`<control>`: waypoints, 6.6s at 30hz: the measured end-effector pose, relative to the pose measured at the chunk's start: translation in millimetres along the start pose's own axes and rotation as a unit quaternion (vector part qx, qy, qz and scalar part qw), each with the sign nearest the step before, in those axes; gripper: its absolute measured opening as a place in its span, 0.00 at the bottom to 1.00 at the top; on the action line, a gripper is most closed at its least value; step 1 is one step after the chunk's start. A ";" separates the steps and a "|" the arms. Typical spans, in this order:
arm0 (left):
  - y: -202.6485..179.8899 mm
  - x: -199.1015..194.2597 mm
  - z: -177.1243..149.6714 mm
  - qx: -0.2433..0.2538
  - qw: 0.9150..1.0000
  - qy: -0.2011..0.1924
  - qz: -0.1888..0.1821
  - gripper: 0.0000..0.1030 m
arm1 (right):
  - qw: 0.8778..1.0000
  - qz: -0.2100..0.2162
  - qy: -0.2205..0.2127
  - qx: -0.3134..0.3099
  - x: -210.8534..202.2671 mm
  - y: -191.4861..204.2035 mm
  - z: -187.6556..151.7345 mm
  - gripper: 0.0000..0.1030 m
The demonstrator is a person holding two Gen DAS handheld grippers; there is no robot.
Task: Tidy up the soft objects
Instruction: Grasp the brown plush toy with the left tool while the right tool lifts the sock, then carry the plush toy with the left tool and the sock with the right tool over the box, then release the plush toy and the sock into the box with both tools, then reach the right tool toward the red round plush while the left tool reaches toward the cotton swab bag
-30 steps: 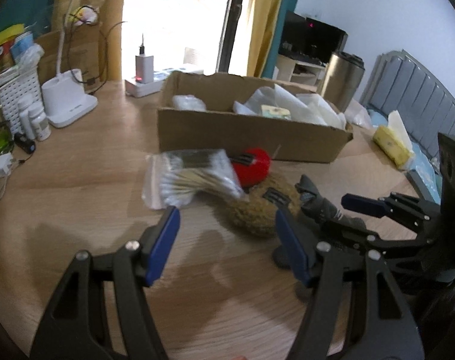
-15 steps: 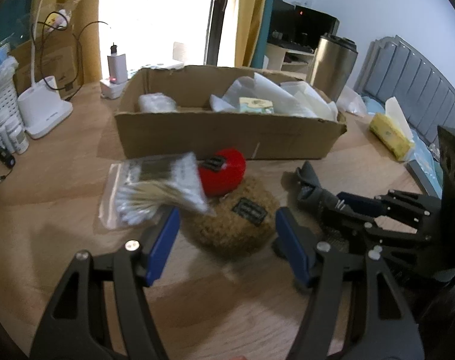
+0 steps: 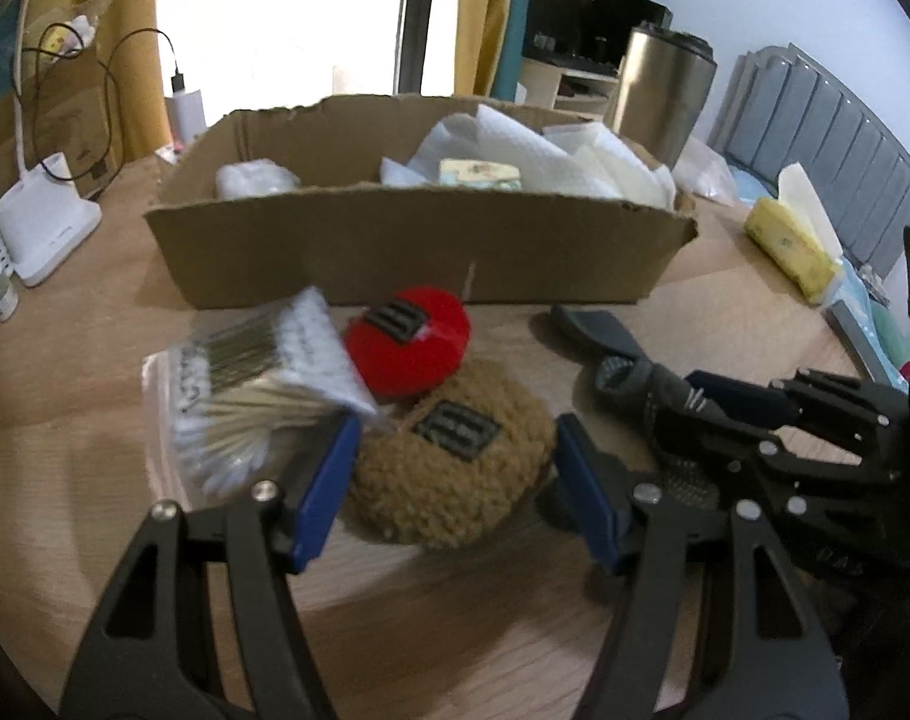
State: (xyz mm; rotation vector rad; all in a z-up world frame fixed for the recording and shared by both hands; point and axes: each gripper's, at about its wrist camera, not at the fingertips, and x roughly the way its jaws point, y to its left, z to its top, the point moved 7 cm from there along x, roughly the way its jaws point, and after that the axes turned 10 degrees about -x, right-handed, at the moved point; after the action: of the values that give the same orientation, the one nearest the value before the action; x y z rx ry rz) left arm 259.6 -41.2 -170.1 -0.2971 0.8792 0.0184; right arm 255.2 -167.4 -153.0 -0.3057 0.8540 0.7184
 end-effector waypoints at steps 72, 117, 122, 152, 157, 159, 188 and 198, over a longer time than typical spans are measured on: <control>81.7 -129.0 83.1 -0.047 0.984 -0.168 -0.037 0.49 | 0.990 -0.026 -0.111 -0.087 -52.5 24.4 146.6 0.27; 124.3 -83.1 109.6 -0.071 0.985 -0.153 -0.027 0.49 | 0.993 0.048 0.041 -0.096 108.4 37.0 144.6 0.27; 114.9 -84.6 108.6 -0.065 0.986 -0.153 -0.030 0.49 | 0.990 0.063 0.046 -0.119 100.0 43.0 143.2 0.27; 33.4 -26.1 128.5 -0.012 0.993 -0.116 -0.021 0.50 | 0.995 0.032 -0.076 -0.056 20.9 -43.8 146.0 0.52; 31.3 -11.0 138.2 -0.018 0.995 -0.102 -0.012 0.69 | 0.995 0.026 -0.086 -0.036 16.2 -55.3 142.4 0.52; 30.7 -11.8 140.5 -0.022 0.994 -0.104 -0.012 0.77 | 0.996 0.022 -0.086 -0.032 14.6 -57.5 139.9 0.52; 59.4 -105.0 89.9 -0.027 0.988 -0.150 -0.038 0.87 | 0.993 -0.004 -0.098 -0.067 -30.6 12.8 127.1 0.53; 72.9 -109.8 65.9 -0.033 0.989 -0.139 -0.045 0.87 | 0.994 -0.001 -0.084 -0.074 -25.8 36.4 112.4 0.60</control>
State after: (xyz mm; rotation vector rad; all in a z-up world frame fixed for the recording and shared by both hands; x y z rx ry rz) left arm 229.0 57.6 -65.1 -0.3854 0.5881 0.0047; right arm 283.8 -94.5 -60.8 -0.3735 0.6423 0.7949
